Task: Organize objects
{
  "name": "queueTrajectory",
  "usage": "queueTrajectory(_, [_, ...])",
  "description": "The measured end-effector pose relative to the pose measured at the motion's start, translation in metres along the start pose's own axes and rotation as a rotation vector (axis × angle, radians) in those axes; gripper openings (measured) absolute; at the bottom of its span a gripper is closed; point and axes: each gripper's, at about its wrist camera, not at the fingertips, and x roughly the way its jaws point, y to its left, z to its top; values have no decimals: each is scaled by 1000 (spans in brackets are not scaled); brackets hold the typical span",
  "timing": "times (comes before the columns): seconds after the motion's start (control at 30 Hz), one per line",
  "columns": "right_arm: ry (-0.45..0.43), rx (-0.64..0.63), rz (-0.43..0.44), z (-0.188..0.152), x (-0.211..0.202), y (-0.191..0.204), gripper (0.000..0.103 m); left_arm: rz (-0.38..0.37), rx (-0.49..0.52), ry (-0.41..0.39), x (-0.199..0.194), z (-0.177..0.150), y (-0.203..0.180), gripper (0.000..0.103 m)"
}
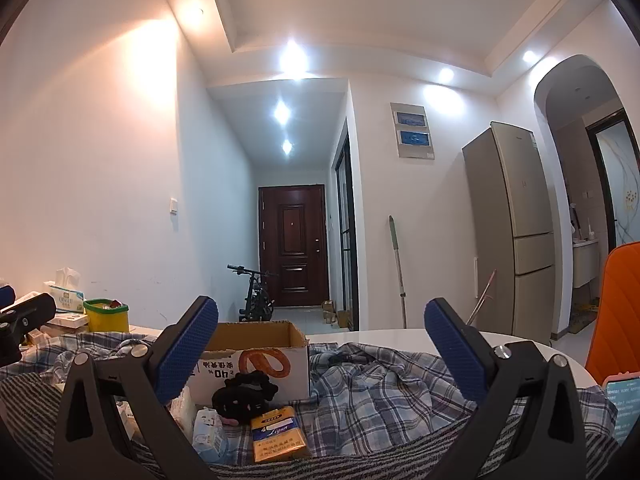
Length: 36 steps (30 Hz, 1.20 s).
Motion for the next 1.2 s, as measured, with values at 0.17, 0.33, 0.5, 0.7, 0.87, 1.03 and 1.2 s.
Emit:
queueTrajectory(0.17, [16,-15,-3,0,7,6,103,0,0,-3,-1,0,0,103])
queueTrajectory(0.33, [22,-9,-4,3,-1,3,103,-1,-4,-7,-2,1,2,103])
queueTrajectory(0.5, [27,-5,-4,2,1,3,103,-1,-3,-8,-2,1,2,103])
queueTrajectory(0.7, [13,-10,-1,2,0,2,103,0,-3,-7,-2,1,1,103])
queueTrajectory(0.87, [16,-13,-2,1,0,2,103,0,-3,-6,-2,1,1,103])
queueTrajectory(1.03, [15,-12,-2,1,0,2,103,1,-2,-5,-3,1,0,103])
queueTrajectory(1.2, [15,-12,-2,1,0,2,103,0,-3,-5,-3,1,1,103])
